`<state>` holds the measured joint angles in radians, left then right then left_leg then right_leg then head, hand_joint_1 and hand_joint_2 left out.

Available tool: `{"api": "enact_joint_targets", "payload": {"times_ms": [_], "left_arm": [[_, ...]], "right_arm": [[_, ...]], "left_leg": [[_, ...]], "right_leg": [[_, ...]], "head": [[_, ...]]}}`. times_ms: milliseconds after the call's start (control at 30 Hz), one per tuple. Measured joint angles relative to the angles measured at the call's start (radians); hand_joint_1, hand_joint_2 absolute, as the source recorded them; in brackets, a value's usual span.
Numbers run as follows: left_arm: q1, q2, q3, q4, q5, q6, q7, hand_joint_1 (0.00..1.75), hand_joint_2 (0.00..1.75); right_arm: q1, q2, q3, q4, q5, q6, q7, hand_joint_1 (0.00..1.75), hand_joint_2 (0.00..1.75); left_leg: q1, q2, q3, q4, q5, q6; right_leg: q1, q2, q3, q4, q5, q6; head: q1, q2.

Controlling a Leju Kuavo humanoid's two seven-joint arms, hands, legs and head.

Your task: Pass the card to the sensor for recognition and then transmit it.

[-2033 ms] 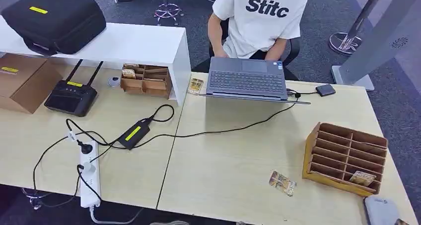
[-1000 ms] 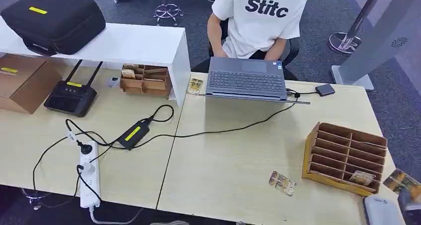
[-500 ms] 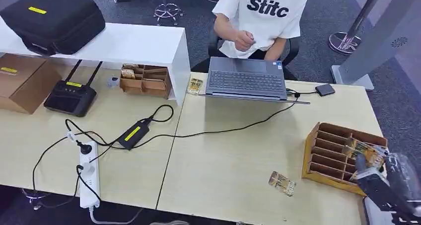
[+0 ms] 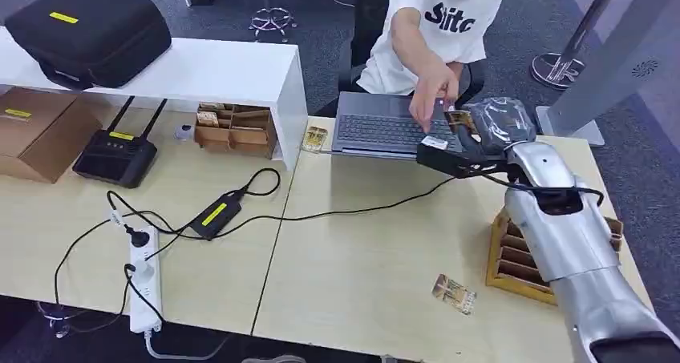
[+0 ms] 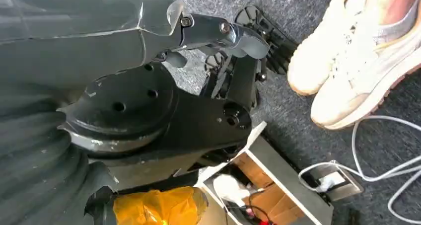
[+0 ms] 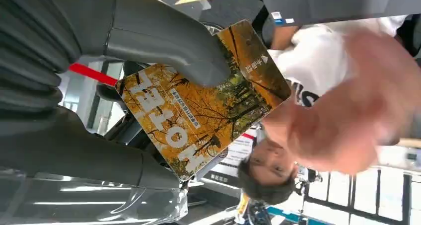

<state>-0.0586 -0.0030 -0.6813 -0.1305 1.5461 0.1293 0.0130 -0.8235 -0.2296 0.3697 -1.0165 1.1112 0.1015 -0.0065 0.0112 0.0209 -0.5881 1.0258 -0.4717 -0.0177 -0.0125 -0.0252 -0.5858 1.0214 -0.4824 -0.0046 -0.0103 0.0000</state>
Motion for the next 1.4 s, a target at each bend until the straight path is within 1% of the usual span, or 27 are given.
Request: {"api": "enact_joint_targets", "payload": {"times_ms": [133, 267, 300, 333, 367, 400, 467, 500, 633, 700, 800, 900, 933, 1033, 1167, 1267, 1400], "left_arm": [[0.001, 0.005, -0.015, 0.0, 0.0, 0.0, 0.003, 0.0, 1.75], [0.0, 0.008, -0.02, 0.0, 0.004, 0.003, 0.011, 0.0, 1.75], [0.001, 0.008, -0.022, 0.0, 0.007, 0.004, 0.011, 0.0, 1.75], [0.001, 0.009, -0.023, 0.0, 0.009, 0.004, 0.011, 0.0, 1.75], [0.0, 0.009, -0.024, 0.0, 0.013, 0.004, 0.012, 0.0, 1.75], [0.001, 0.009, -0.026, 0.0, 0.014, 0.005, 0.013, 0.0, 1.75], [0.001, 0.009, -0.031, 0.0, 0.016, 0.006, 0.013, 0.0, 1.75], [0.001, 0.009, -0.032, 0.0, 0.017, 0.006, 0.013, 0.0, 1.75], [0.001, 0.009, -0.037, 0.0, 0.021, 0.009, 0.013, 0.0, 1.75], [0.001, 0.008, -0.037, 0.0, 0.023, 0.012, 0.013, 0.0, 1.75], [0.002, 0.007, -0.037, 0.0, 0.023, 0.015, 0.01, 0.0, 1.75], [0.002, 0.006, -0.037, 0.0, 0.024, 0.018, 0.005, 0.0, 1.75], [0.003, 0.005, -0.037, 0.0, 0.024, 0.018, 0.002, 0.0, 1.75], [0.003, 0.002, -0.037, 0.0, 0.024, 0.021, -0.007, 0.0, 1.75], [0.011, -0.004, -0.034, 0.0, 0.024, 0.027, -0.013, 0.0, 1.75], [0.015, -0.007, -0.027, 0.0, 0.024, 0.029, -0.019, 0.0, 1.75], [0.021, -0.011, -0.014, 0.0, 0.024, 0.031, -0.019, 0.0, 1.75]], "right_arm": [[-0.061, 0.036, 0.034, 0.098, 0.018, -0.007, 0.026, 1.75, 1.75], [-0.104, 0.069, 0.045, 0.172, 0.04, -0.019, 0.029, 1.75, 1.75], [-0.111, 0.078, 0.045, 0.187, 0.05, -0.024, 0.025, 1.43, 1.75], [-0.115, 0.083, 0.045, 0.195, 0.055, -0.026, 0.023, 1.43, 1.75], [-0.119, 0.09, 0.045, 0.204, 0.056, -0.028, 0.019, 0.14, 1.75], [-0.121, 0.093, 0.045, 0.21, 0.06, -0.03, 0.017, 0.0, 1.75], [-0.124, 0.101, 0.046, 0.219, 0.065, -0.032, 0.015, 0.0, 1.75], [-0.123, 0.104, 0.046, 0.222, 0.065, -0.033, 0.014, 0.0, 0.0], [-0.119, 0.107, 0.045, 0.228, 0.07, -0.043, 0.012, 0.0, 0.0], [-0.109, 0.107, 0.042, 0.22, 0.07, -0.055, 0.001, 0.0, 0.0], [-0.076, 0.096, 0.032, 0.17, 0.064, -0.072, -0.021, 0.0, 0.0], [-0.046, 0.08, 0.019, 0.121, 0.062, -0.071, -0.03, 0.0, 0.0], [-0.034, 0.072, 0.016, 0.101, 0.055, -0.071, -0.033, 0.0, 1.75], [0.025, 0.036, -0.006, 0.025, 0.036, -0.075, -0.04, 0.0, 1.75], [0.106, -0.026, -0.058, -0.081, 0.027, -0.077, -0.05, 0.0, 1.75], [0.179, -0.066, -0.105, -0.156, 0.027, -0.08, -0.05, 0.0, 1.75], [0.292, -0.114, -0.181, -0.237, 0.052, -0.108, -0.052, 0.0, 1.75]], "left_leg": [[0.0, -0.002, -0.002, 0.0, 0.0, 0.0], [0.0, -0.002, -0.003, 0.0, 0.0, 0.0], [0.0, -0.002, -0.003, 0.0, 0.0, 0.0], [0.0, -0.002, -0.003, 0.0, 0.0, 0.0], [0.0, -0.002, -0.003, 0.0, 0.0, 0.0], [0.0, -0.003, -0.003, 0.0, 0.0, 0.0], [0.0, -0.003, -0.003, 0.0, 0.0, 0.0], [0.0, -0.003, -0.003, 0.0, 0.0, 0.0], [0.0, -0.002, -0.003, 0.0, -0.001, 0.0], [0.0, -0.002, -0.003, 0.0, 0.0, 0.0], [0.0, -0.002, -0.003, 0.0, 0.0, 0.0], [0.0, -0.002, -0.003, 0.0, -0.001, 0.0], [0.0, -0.002, -0.003, 0.0, -0.001, 0.0], [0.0, -0.005, -0.003, 0.0, -0.001, 0.001], [0.0, -0.004, -0.003, 0.0, -0.002, 0.002], [0.0, -0.004, -0.003, 0.0, -0.003, 0.002], [0.0, -0.005, -0.004, 0.0, -0.003, 0.002]], "right_leg": [[0.0, -0.002, -0.001, 0.0, -0.001, -0.001], [0.0, -0.002, -0.001, -0.001, -0.001, 0.0], [0.0, -0.002, -0.001, -0.001, -0.001, 0.0], [0.0, -0.002, -0.001, -0.002, -0.001, 0.0], [0.0, -0.002, -0.001, -0.002, -0.001, 0.0], [0.0, -0.002, -0.001, -0.002, -0.001, 0.0], [0.0, -0.003, -0.001, -0.002, -0.001, 0.0], [0.0, -0.002, -0.001, -0.002, -0.001, 0.0], [0.0, -0.002, -0.002, -0.002, -0.001, 0.0], [0.0, -0.002, -0.002, -0.002, -0.001, 0.0], [0.0, -0.002, -0.002, -0.002, -0.001, 0.0], [0.0, -0.002, -0.002, -0.002, -0.001, 0.0], [0.0, -0.002, -0.002, -0.002, -0.001, 0.0], [0.0, -0.005, -0.001, -0.003, -0.001, 0.0], [0.0, -0.004, -0.001, -0.004, -0.001, 0.001], [0.0, -0.004, -0.001, -0.005, -0.001, 0.001], [0.0, -0.005, -0.001, -0.005, -0.002, 0.001]], "head": [[0.0, 0.0], [0.0, 0.0], [0.0, 0.0], [0.0, 0.0], [0.0, 0.0], [0.0, 0.0], [0.0, 0.0], [0.0, 0.0], [0.0, 0.0], [0.0, 0.0], [0.0, 0.0], [0.0, 0.0], [0.0, 0.0], [0.0, 0.0], [0.0, 0.0], [0.0, 0.0], [0.0, 0.0]]}}
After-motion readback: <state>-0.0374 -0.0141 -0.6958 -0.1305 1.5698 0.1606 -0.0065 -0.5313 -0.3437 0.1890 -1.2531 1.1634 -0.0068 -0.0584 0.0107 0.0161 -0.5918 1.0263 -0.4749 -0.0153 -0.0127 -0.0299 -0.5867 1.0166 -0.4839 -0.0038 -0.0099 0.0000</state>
